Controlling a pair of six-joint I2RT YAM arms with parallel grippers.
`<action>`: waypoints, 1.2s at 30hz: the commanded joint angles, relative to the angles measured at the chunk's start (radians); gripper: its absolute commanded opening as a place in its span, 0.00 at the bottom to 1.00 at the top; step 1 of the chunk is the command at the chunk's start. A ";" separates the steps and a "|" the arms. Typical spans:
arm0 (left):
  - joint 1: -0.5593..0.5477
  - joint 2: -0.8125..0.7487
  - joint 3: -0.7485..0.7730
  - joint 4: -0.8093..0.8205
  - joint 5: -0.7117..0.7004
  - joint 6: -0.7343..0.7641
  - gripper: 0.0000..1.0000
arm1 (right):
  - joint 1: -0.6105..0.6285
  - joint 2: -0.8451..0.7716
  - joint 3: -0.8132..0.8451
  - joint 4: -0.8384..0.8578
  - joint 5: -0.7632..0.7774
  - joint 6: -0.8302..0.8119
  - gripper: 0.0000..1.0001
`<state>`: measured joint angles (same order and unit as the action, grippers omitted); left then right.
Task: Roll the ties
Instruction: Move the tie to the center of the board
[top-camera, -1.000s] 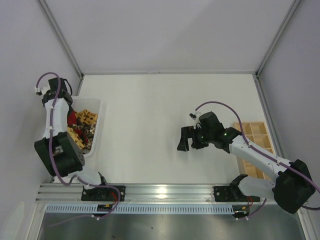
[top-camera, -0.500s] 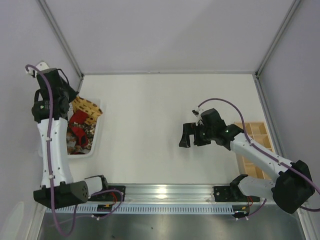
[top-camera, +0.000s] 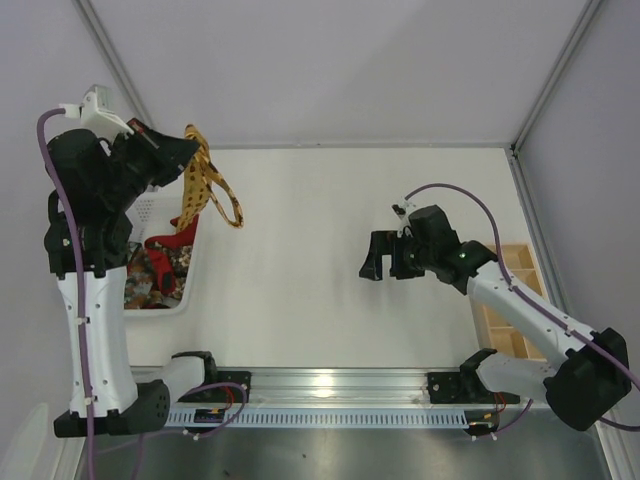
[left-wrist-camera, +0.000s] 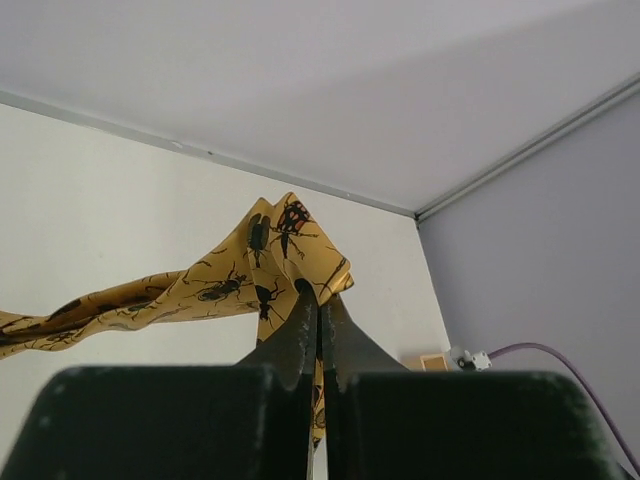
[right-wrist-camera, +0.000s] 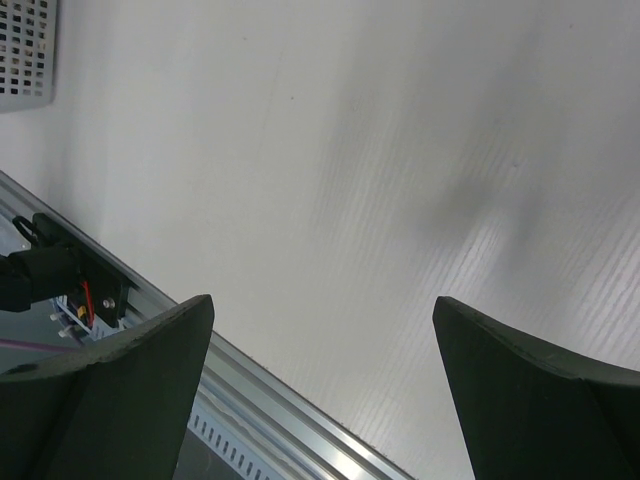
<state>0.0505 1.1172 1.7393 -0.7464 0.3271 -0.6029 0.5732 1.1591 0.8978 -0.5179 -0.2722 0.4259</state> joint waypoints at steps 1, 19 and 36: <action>-0.012 -0.057 0.009 0.036 0.116 -0.058 0.00 | -0.009 -0.035 0.061 -0.021 0.040 0.005 1.00; -0.012 0.146 0.216 0.271 0.093 -0.203 0.01 | -0.044 -0.110 0.055 -0.062 0.048 0.013 1.00; 0.028 0.532 0.487 0.237 0.093 -0.258 0.00 | -0.092 -0.085 0.030 -0.060 0.028 0.017 1.00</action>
<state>0.1116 1.7103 2.1864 -0.5529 0.4213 -0.8223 0.4839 1.0737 0.9241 -0.5903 -0.2333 0.4335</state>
